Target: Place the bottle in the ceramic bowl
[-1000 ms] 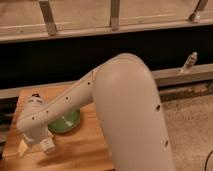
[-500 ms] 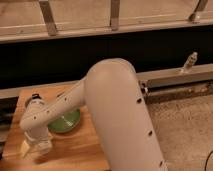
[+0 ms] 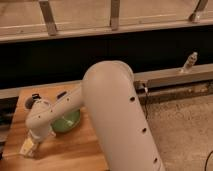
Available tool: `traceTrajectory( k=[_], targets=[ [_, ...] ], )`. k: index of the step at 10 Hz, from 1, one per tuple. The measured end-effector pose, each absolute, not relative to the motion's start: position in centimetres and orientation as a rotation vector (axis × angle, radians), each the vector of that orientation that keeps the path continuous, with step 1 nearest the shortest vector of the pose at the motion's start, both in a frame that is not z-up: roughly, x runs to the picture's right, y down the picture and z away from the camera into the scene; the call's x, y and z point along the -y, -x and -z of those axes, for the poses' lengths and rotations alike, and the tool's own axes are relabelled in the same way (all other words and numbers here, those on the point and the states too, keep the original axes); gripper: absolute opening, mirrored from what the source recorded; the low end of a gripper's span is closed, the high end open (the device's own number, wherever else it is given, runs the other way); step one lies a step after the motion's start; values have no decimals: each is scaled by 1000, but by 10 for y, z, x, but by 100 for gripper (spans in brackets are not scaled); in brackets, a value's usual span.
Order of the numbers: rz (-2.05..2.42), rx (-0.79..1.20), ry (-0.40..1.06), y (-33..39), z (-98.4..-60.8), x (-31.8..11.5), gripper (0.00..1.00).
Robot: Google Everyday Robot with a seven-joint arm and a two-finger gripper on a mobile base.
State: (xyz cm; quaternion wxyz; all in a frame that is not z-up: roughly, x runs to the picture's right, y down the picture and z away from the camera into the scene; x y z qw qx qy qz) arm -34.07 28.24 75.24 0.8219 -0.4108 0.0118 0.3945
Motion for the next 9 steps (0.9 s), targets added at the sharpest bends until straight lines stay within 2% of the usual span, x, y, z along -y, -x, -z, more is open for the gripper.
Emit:
traceTrajectory(
  k=[2, 7, 9],
  targets=[
    [-855, -13, 874, 343, -755, -281, 80],
    [-860, 16, 787, 344, -718, -246, 80],
    [-858, 19, 792, 350, -718, -244, 80]
  ],
)
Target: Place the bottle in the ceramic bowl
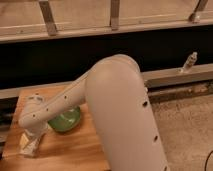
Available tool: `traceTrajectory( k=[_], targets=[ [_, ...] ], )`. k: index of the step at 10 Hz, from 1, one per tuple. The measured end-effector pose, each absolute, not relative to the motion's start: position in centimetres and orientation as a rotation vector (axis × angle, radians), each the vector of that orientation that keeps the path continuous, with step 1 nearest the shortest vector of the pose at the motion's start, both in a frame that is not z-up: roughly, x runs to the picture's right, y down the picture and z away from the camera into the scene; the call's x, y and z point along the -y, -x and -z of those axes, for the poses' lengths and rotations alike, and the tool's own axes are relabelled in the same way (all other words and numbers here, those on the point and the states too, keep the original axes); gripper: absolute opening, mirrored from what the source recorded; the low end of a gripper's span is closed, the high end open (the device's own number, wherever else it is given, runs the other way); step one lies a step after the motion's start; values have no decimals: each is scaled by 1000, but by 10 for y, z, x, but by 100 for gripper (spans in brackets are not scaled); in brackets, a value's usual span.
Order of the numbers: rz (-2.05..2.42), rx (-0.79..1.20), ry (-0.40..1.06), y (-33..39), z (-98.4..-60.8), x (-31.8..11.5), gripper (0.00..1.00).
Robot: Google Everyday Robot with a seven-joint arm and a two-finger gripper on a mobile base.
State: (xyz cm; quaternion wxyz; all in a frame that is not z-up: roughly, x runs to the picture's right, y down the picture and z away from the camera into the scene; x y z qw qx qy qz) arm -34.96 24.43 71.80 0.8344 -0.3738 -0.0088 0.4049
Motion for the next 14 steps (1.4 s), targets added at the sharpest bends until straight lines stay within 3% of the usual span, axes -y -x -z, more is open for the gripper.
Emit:
traceTrajectory(
  k=[10, 14],
  targets=[
    [-818, -2, 861, 399, -748, -265, 80],
    [-831, -41, 875, 390, -770, -280, 42]
  ],
)
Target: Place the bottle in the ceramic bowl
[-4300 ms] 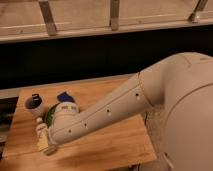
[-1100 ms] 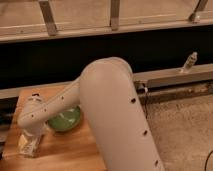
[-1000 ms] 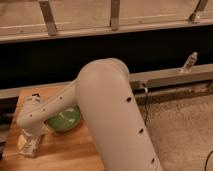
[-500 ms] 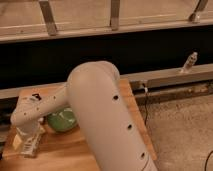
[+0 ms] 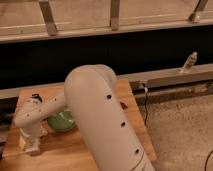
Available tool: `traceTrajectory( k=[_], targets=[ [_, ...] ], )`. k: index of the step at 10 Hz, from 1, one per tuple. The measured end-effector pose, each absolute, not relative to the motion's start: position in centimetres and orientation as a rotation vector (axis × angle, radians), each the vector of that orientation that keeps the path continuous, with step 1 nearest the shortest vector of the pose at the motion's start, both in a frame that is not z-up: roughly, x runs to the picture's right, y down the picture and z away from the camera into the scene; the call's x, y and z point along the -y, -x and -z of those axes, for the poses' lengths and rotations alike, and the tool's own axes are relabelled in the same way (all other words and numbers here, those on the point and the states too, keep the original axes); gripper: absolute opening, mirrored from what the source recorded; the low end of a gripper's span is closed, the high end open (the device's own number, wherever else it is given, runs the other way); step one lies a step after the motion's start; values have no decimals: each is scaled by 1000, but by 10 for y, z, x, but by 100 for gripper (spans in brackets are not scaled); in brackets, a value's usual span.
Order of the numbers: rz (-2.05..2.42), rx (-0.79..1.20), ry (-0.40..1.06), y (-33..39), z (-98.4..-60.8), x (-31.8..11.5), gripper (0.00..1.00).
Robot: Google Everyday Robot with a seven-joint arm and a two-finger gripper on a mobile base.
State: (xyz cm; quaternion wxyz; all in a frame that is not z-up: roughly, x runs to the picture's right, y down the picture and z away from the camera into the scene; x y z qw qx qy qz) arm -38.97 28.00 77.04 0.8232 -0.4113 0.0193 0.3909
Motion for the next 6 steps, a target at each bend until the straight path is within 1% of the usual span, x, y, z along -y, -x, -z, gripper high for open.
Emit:
traceTrajectory(
  k=[1, 2, 4, 5, 6],
  targets=[
    [-836, -47, 870, 385, -771, -277, 32],
    [-837, -49, 871, 384, -770, -276, 24],
    [-837, -50, 872, 384, -769, -276, 2],
    [-836, -49, 872, 384, -769, -276, 0],
    [-834, -44, 866, 382, -766, -275, 0]
  ],
)
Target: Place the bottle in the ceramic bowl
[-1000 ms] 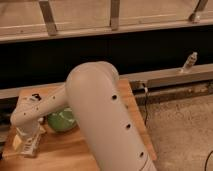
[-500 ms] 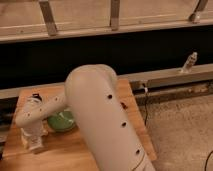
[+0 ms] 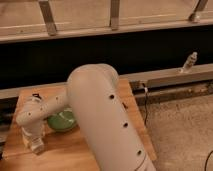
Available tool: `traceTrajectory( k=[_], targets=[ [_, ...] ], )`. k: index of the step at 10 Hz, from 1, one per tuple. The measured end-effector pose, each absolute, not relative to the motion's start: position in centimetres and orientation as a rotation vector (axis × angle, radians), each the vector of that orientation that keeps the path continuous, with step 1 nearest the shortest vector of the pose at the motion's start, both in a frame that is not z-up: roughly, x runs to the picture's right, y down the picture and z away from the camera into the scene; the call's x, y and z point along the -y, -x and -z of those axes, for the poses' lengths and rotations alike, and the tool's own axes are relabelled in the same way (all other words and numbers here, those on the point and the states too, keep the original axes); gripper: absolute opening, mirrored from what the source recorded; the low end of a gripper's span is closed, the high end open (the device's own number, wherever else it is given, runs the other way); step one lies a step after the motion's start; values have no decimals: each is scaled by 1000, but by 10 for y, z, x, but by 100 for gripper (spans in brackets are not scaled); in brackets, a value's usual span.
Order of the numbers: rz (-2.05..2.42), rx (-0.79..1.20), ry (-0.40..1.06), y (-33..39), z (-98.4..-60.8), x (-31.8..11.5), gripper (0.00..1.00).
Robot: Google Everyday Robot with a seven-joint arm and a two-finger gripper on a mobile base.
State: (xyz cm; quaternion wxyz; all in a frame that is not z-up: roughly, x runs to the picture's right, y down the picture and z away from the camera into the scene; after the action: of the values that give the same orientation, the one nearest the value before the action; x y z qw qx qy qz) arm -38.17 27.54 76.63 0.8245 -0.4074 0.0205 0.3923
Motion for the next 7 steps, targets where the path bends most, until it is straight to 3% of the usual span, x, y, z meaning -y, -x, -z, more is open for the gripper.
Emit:
traceTrajectory(
  k=[3, 7],
  targets=[
    [-899, 10, 793, 338, -739, -246, 0],
    [-978, 46, 656, 259, -686, -171, 0]
  ],
)
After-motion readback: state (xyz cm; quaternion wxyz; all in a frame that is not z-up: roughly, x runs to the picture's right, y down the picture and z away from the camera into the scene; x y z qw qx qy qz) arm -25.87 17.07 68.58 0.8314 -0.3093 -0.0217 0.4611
